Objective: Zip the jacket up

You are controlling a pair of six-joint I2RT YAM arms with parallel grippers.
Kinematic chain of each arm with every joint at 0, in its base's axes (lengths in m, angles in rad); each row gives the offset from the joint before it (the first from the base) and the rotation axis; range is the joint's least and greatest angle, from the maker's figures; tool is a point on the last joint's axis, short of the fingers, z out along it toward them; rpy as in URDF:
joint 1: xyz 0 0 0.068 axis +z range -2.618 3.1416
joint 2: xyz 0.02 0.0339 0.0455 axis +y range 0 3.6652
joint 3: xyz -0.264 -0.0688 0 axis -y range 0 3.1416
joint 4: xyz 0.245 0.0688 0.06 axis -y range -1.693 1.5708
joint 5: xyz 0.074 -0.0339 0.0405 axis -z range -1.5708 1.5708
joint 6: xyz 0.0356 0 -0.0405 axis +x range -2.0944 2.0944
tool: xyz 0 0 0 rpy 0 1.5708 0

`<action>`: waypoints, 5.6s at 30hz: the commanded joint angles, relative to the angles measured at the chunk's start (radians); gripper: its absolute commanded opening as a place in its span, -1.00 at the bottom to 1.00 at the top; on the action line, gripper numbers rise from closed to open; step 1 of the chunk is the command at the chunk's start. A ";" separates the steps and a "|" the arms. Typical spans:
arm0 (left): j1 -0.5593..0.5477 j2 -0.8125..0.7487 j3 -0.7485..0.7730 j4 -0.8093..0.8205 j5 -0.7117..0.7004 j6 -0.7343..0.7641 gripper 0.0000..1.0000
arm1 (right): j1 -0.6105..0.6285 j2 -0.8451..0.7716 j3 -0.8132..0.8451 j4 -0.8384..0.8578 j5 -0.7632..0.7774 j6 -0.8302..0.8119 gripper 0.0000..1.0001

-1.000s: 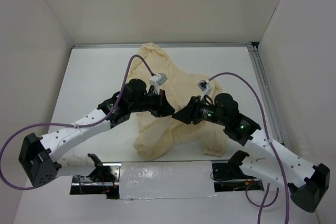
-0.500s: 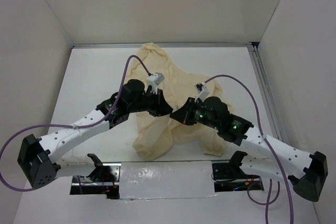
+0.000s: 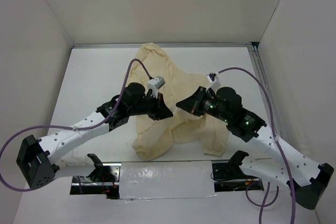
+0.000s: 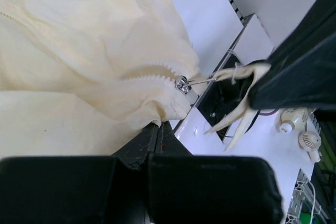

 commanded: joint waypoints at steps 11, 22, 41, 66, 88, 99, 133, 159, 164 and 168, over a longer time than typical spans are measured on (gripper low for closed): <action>-0.088 -0.183 -0.034 0.086 0.016 0.149 -1.00 | -0.219 0.253 0.128 -0.125 -0.109 0.129 -1.00; -0.119 -0.299 -0.040 0.038 0.025 0.143 -1.00 | -0.253 0.480 0.171 -0.021 -0.089 0.056 -1.00; -0.127 -0.057 0.113 -0.065 -0.251 0.232 -0.21 | -0.232 0.267 0.145 -0.116 -0.340 -0.098 -1.00; -0.335 0.070 0.109 0.081 -0.694 0.720 0.64 | -0.318 0.285 0.234 -0.181 -0.419 -0.053 -1.00; -0.341 0.225 0.161 0.178 -0.803 0.722 -0.97 | -0.310 0.250 0.182 -0.145 -0.374 -0.009 -1.00; -0.341 -0.032 -0.008 0.305 -0.580 0.749 -1.00 | -0.327 0.297 0.184 -0.153 -0.256 -0.024 -1.00; -0.348 -0.410 -0.333 -0.077 0.212 0.197 -1.00 | -0.720 1.601 1.728 0.067 0.186 -0.283 -1.00; 0.405 0.093 0.113 -0.085 0.025 0.036 0.99 | -0.890 1.181 0.937 -0.196 -0.149 -0.668 1.00; 0.465 0.524 0.519 -0.149 -0.010 0.172 0.99 | -0.870 1.299 1.026 -0.334 -0.124 -0.780 0.99; 0.499 0.788 0.809 -0.210 0.013 0.234 0.99 | -0.852 1.362 1.066 -0.362 -0.113 -0.819 0.97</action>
